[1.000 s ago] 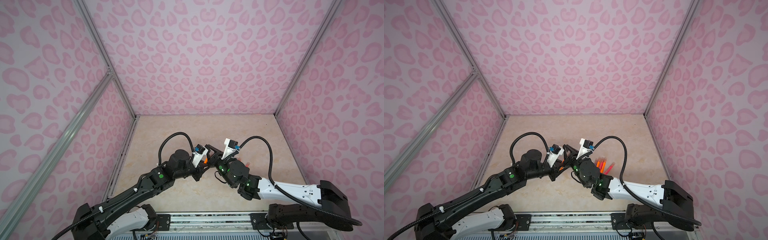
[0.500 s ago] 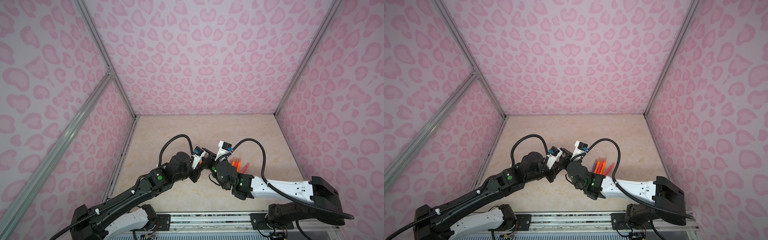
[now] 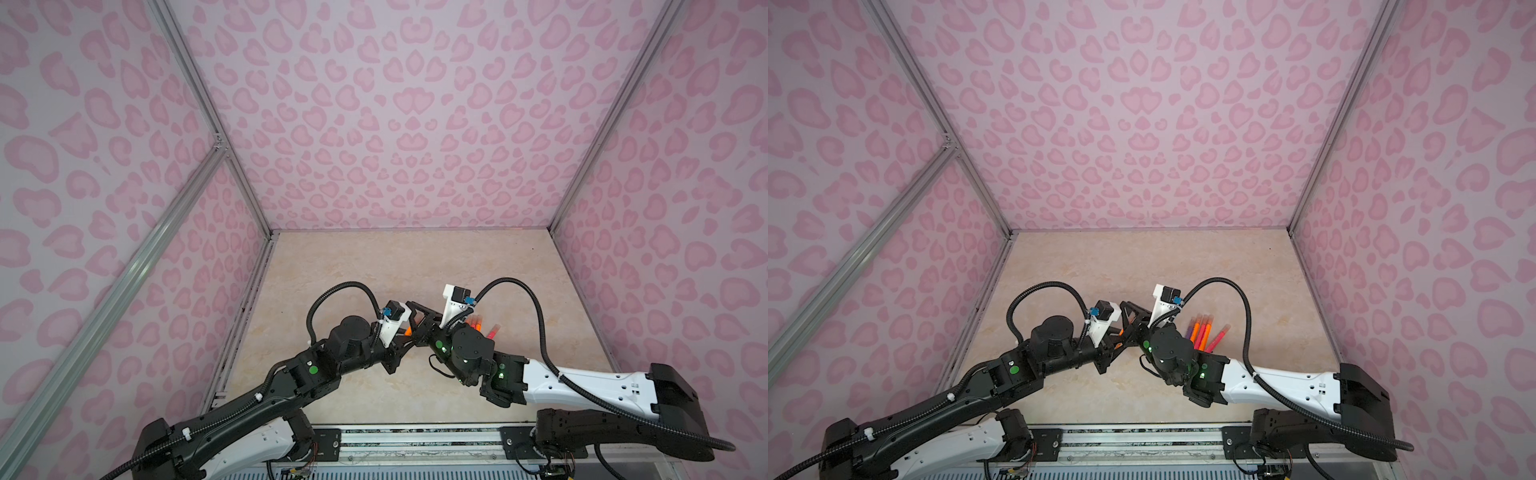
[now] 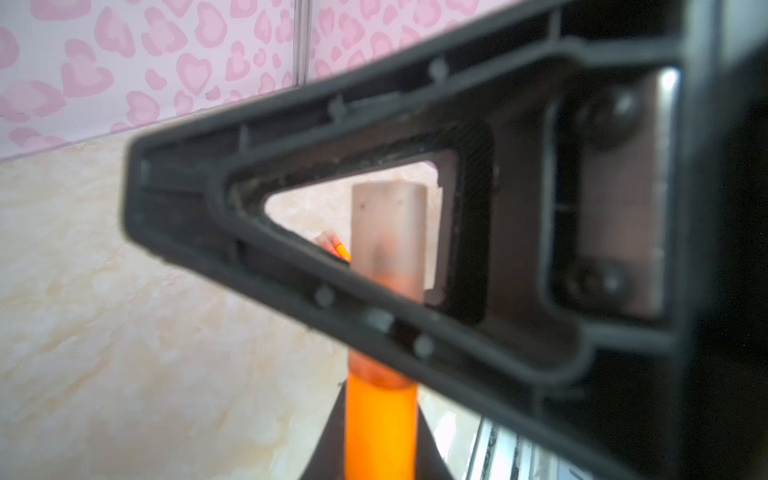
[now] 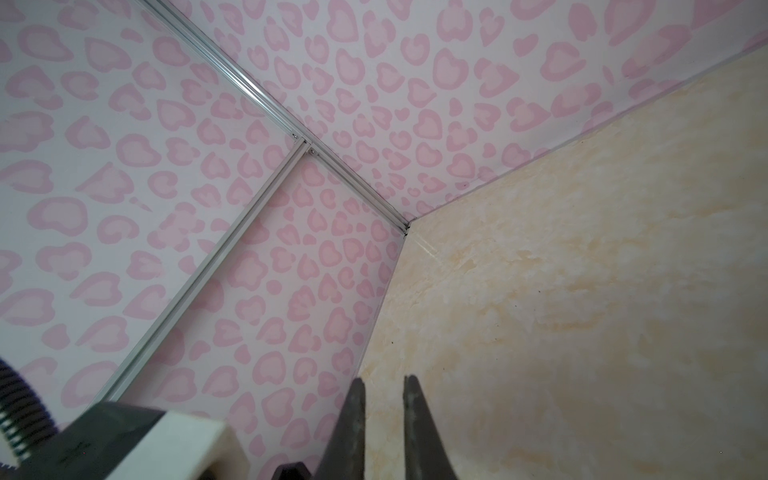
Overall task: Insert the pens into the pen caps
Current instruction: 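Press the pink cap down onto the orange marker with the right gripper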
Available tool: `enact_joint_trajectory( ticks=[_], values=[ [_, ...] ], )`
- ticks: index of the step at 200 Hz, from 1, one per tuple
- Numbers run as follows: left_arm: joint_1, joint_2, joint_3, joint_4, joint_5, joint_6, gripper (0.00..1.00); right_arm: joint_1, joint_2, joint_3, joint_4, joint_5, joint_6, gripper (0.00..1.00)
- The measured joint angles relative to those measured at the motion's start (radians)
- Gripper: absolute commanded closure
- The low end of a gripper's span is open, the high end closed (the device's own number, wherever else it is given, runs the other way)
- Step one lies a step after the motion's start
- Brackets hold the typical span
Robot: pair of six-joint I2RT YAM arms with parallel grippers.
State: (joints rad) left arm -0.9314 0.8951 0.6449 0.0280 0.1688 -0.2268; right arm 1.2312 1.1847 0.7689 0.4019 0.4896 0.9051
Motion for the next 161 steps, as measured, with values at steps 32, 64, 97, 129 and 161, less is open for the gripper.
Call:
enact_joint_trajectory(
  ticks=[32, 64, 97, 129, 161],
  values=[
    [-0.013, -0.013, -0.012, 0.031, 0.011, -0.034, 0.96, 0.001, -0.019, -0.005, -0.007, -0.013, -0.015, 0.86],
    [-0.021, -0.013, -0.012, 0.052, -0.027, -0.069, 0.96, 0.003, -0.007, 0.018, -0.034, -0.039, -0.048, 0.77],
    [-0.021, -0.003, -0.013, 0.078, -0.107, -0.094, 0.96, 0.008, 0.019, 0.040, -0.063, -0.074, -0.072, 0.71],
    [-0.022, 0.006, -0.012, 0.079, -0.128, -0.101, 0.96, 0.010, 0.029, 0.050, -0.086, -0.058, -0.079, 0.84],
    [-0.025, 0.006, -0.012, 0.095, -0.132, -0.100, 0.97, 0.009, 0.031, 0.064, -0.097, -0.045, -0.092, 0.87]
  ],
)
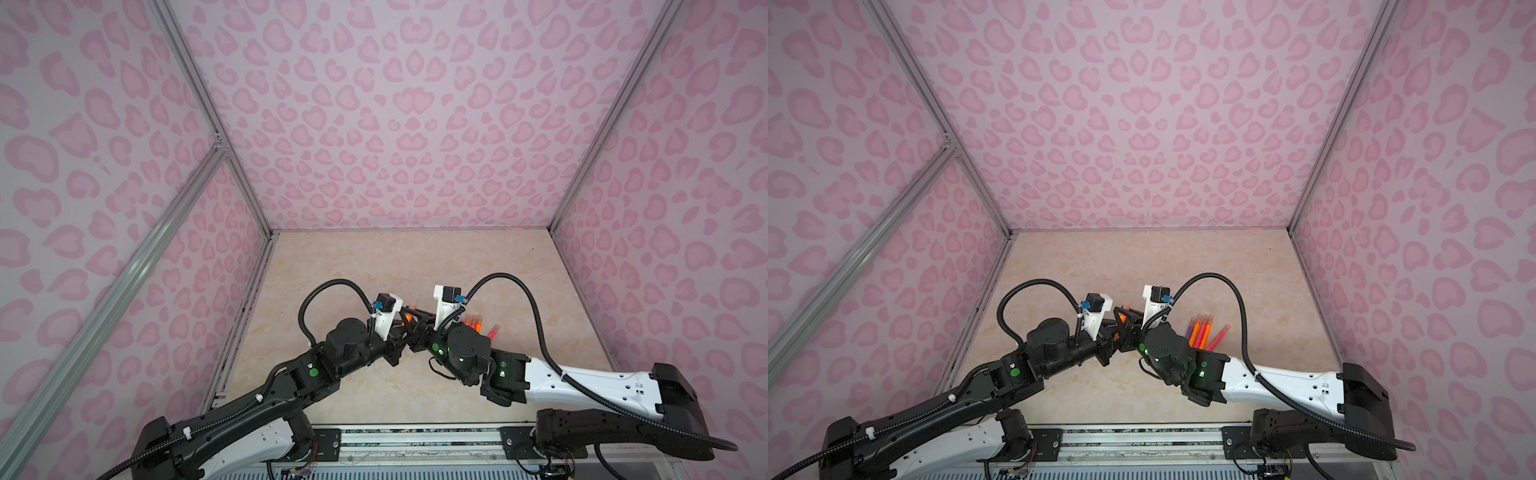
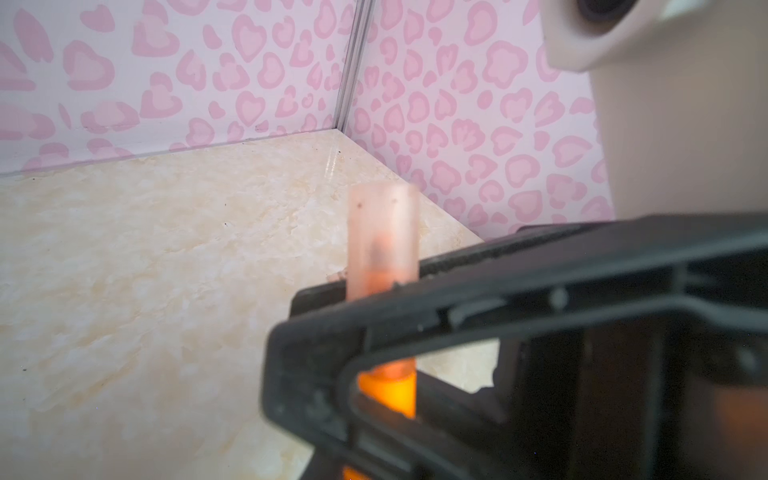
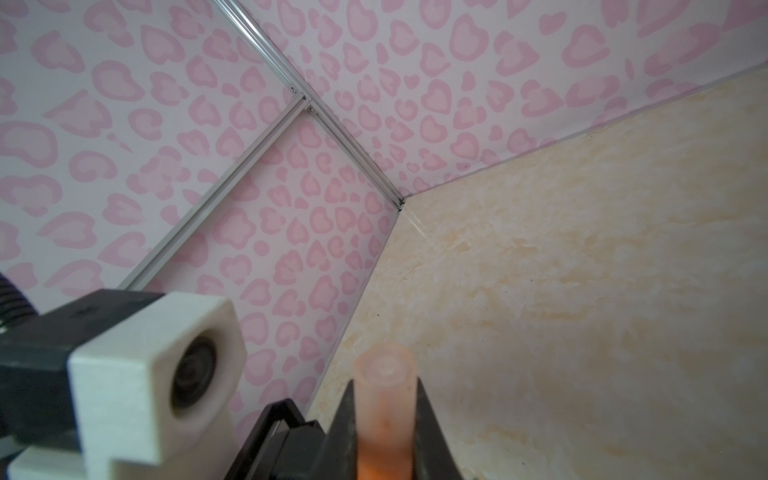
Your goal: Insert the pens into the pen caps
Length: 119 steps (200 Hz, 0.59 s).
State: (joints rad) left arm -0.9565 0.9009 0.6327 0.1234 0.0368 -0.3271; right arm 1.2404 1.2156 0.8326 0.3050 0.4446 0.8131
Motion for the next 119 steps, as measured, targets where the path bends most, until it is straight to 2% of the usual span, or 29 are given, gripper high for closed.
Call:
enact_joint_trajectory(
  ticks=[31, 44, 61, 70, 83, 100, 119],
  values=[
    [0.000, -0.003, -0.002, -0.002, -0.010, -0.004, 0.97, -0.024, 0.013, 0.010, -0.003, -0.020, 0.000, 0.89],
    [0.001, -0.003, -0.005, -0.002, -0.018, -0.010, 0.96, -0.043, 0.017, 0.011, -0.005, -0.049, 0.006, 0.94],
    [0.001, -0.003, -0.013, 0.002, -0.032, -0.017, 0.77, -0.069, 0.018, 0.006, -0.008, -0.093, 0.017, 0.98],
    [0.001, -0.002, -0.017, 0.005, -0.037, -0.018, 0.62, -0.084, 0.020, 0.005, -0.011, -0.116, 0.025, 1.00],
    [0.000, -0.002, -0.019, 0.006, -0.032, -0.011, 0.39, -0.127, 0.026, 0.001, -0.040, -0.103, 0.026, 1.00],
    [-0.003, 0.007, -0.027, 0.018, -0.023, -0.011, 0.19, -0.195, 0.035, -0.018, -0.095, -0.075, 0.039, 1.00],
    [-0.006, 0.026, -0.038, 0.039, -0.026, -0.012, 0.10, -0.270, 0.042, -0.054, -0.150, -0.074, 0.049, 1.00]
  ],
)
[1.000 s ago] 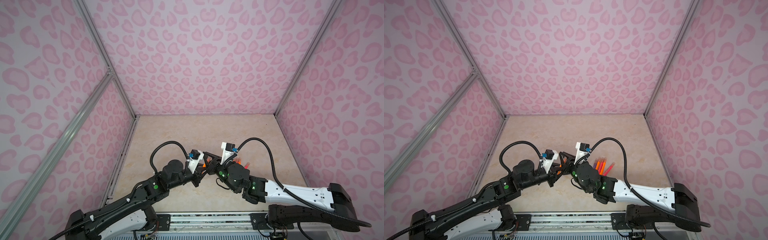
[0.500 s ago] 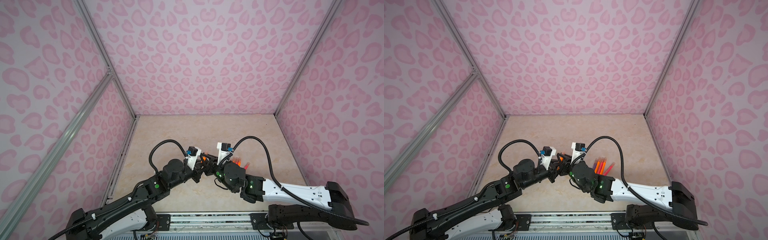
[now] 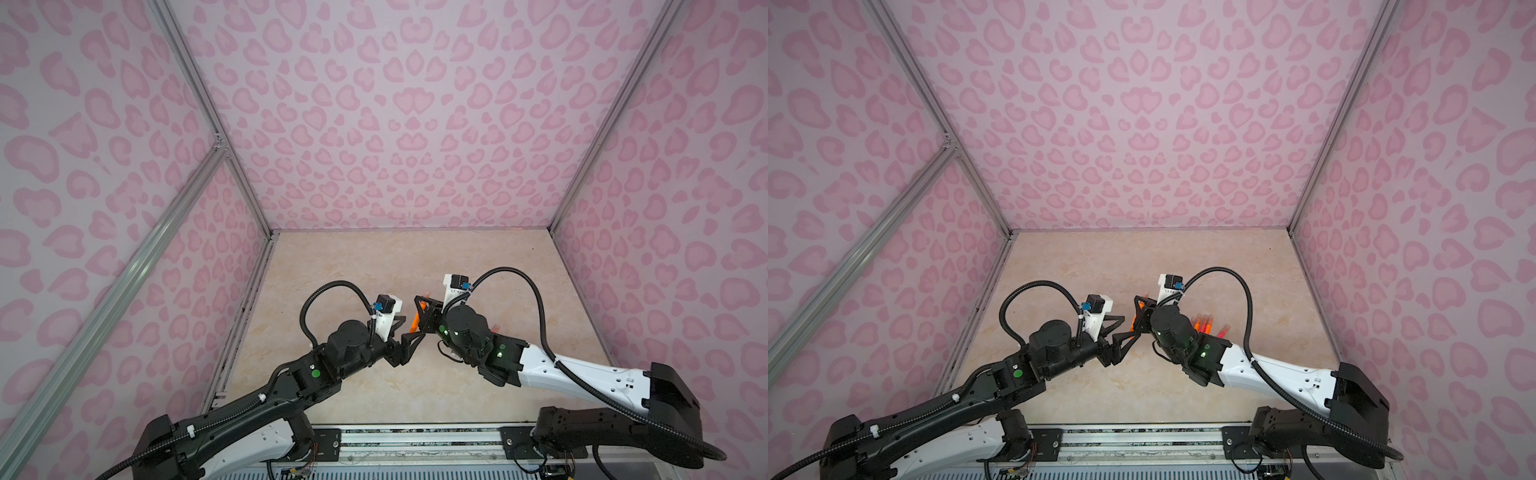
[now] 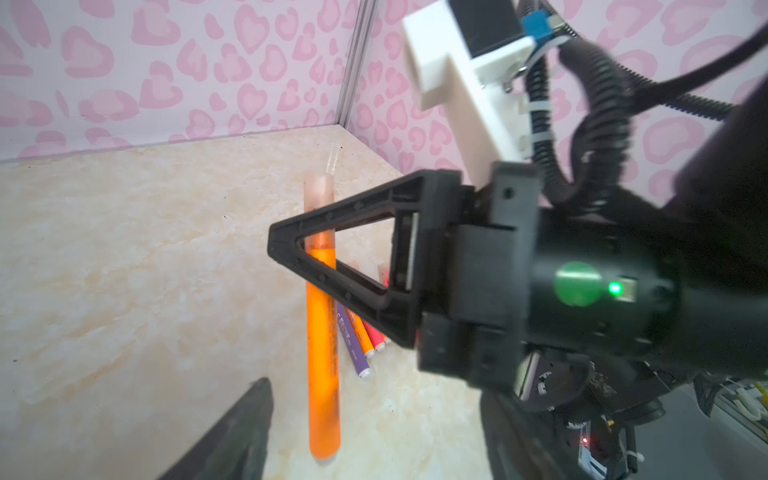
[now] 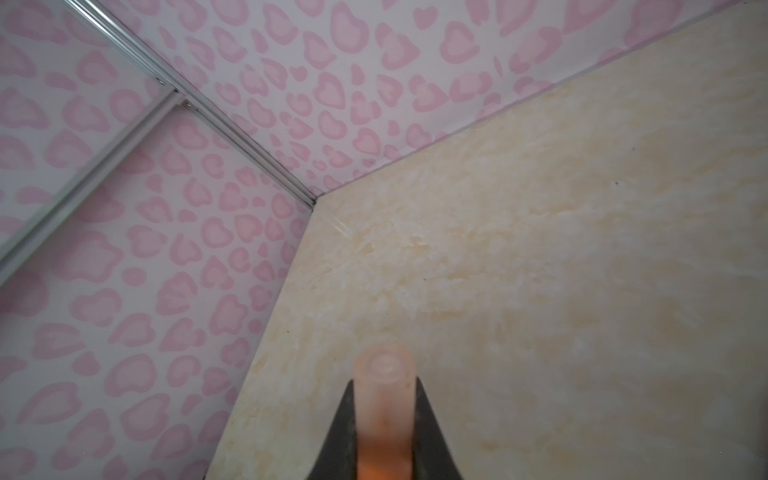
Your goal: Insert the pens into the pen caps
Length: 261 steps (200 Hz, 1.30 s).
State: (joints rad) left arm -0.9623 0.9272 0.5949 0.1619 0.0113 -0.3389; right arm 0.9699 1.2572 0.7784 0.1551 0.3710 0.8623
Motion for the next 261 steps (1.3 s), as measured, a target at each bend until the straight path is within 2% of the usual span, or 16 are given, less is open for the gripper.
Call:
enact_joint_trajectory(
  ticks=[36, 76, 129, 183, 261],
  values=[
    [0.015, 0.053, -0.020, 0.009, -0.093, -0.029, 0.09, -0.155, 0.067, -0.044, -0.047, -0.011, 0.022, 1.00],
    [0.087, 0.077, -0.048, -0.004, -0.188, -0.086, 0.08, -0.261, 0.204, -0.039, -0.101, -0.110, 0.043, 1.00],
    [0.130, 0.058, -0.066, -0.011, -0.243, -0.133, 0.08, -0.237, 0.315, -0.113, -0.048, -0.220, 0.103, 1.00],
    [0.133, -0.012, -0.097, -0.019, -0.272, -0.156, 0.07, -0.214, 0.381, -0.130, 0.027, -0.235, 0.148, 1.00],
    [0.135, -0.075, -0.116, -0.056, -0.299, -0.156, 0.06, -0.197, 0.348, -0.092, -0.126, -0.124, 0.150, 0.64]
  ],
)
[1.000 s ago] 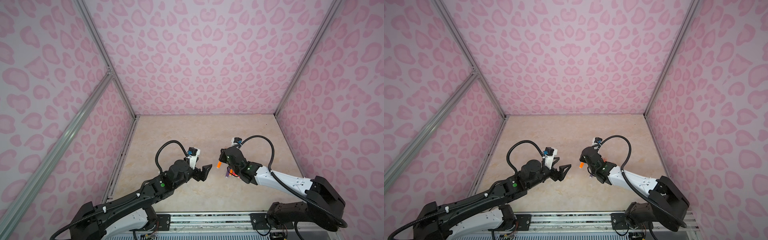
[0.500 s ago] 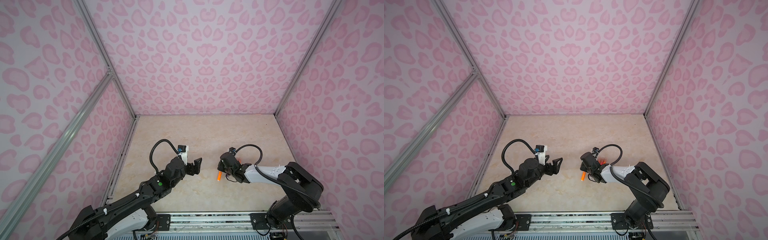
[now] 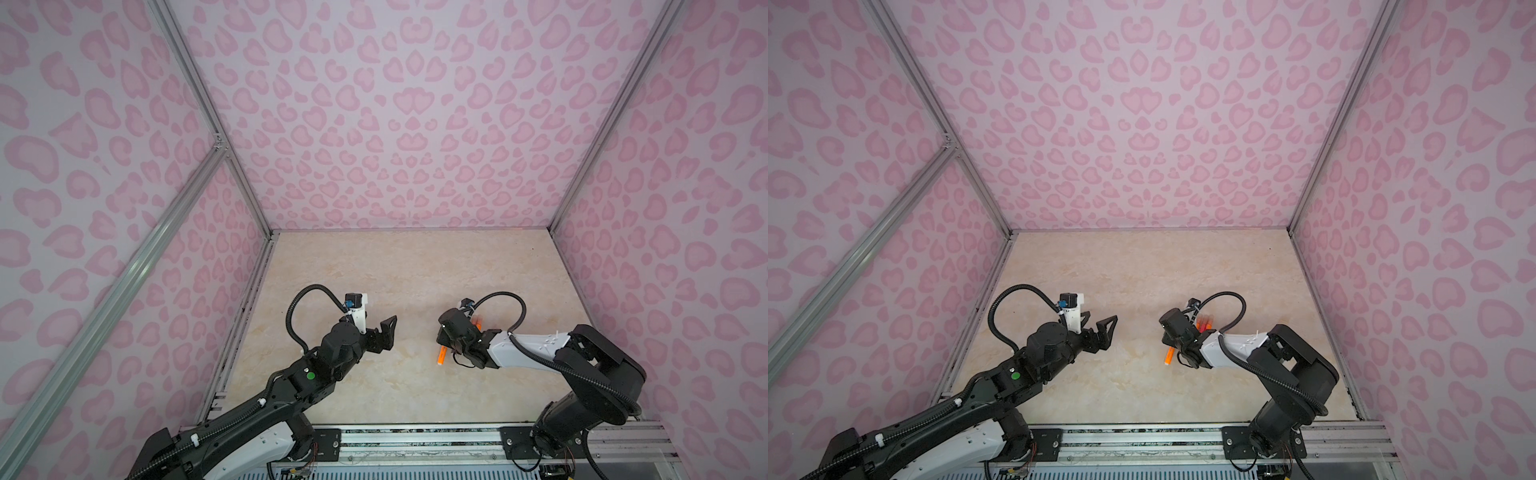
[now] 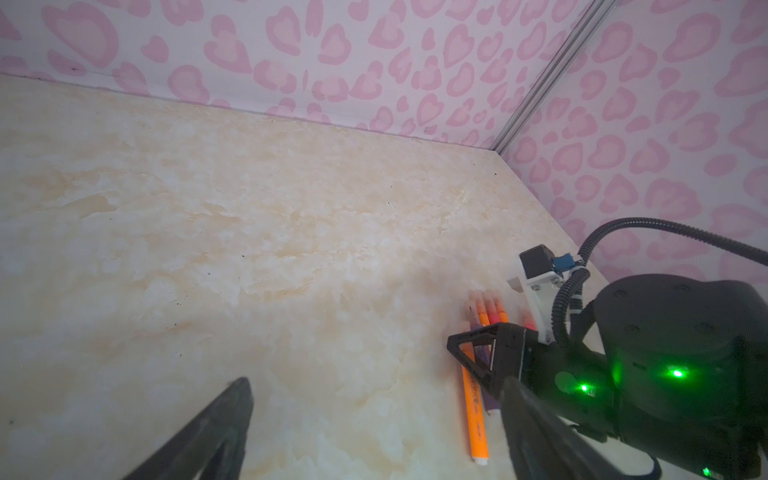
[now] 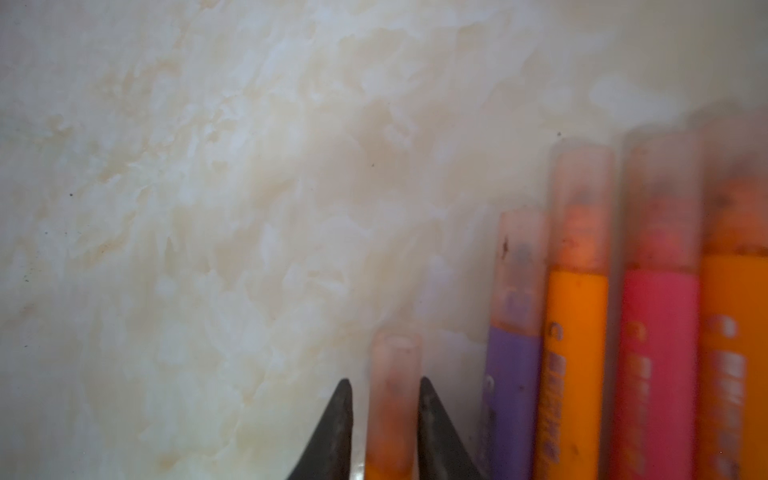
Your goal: Insert the pens into the pen caps
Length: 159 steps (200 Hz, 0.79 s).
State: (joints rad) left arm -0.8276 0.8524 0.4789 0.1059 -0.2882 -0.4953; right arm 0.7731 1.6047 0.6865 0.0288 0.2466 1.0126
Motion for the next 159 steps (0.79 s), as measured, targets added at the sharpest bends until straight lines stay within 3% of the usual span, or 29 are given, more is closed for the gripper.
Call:
enact_joint_trajectory(
  ticks=[46, 77, 91, 125, 137, 159],
  values=[
    [0.000, -0.019, -0.001, -0.008, -0.013, 0.000, 0.05, 0.026, -0.042, 0.079, -0.137, 0.103, -0.029, 0.58],
    [0.018, -0.065, 0.002, -0.052, -0.071, 0.011, 0.02, 0.037, -0.190, 0.129, -0.276, 0.215, -0.037, 0.53],
    [0.051, -0.095, 0.005, -0.067, -0.117, 0.016, 0.04, 0.032, -0.288, 0.145, -0.331, 0.268, -0.045, 0.44],
    [0.157, -0.149, 0.007, -0.087, -0.277, 0.052, 0.04, -0.108, -0.501, 0.146, -0.388, 0.370, -0.122, 0.40],
    [0.208, -0.156, 0.001, -0.088, -0.356, 0.051, 0.04, -0.174, -0.563, 0.126, -0.369, 0.408, -0.170, 0.24],
    [0.313, -0.158, -0.064, -0.054, -0.454, 0.069, 0.04, -0.230, -0.670, -0.035, -0.208, 0.545, -0.356, 0.13]
  ],
)
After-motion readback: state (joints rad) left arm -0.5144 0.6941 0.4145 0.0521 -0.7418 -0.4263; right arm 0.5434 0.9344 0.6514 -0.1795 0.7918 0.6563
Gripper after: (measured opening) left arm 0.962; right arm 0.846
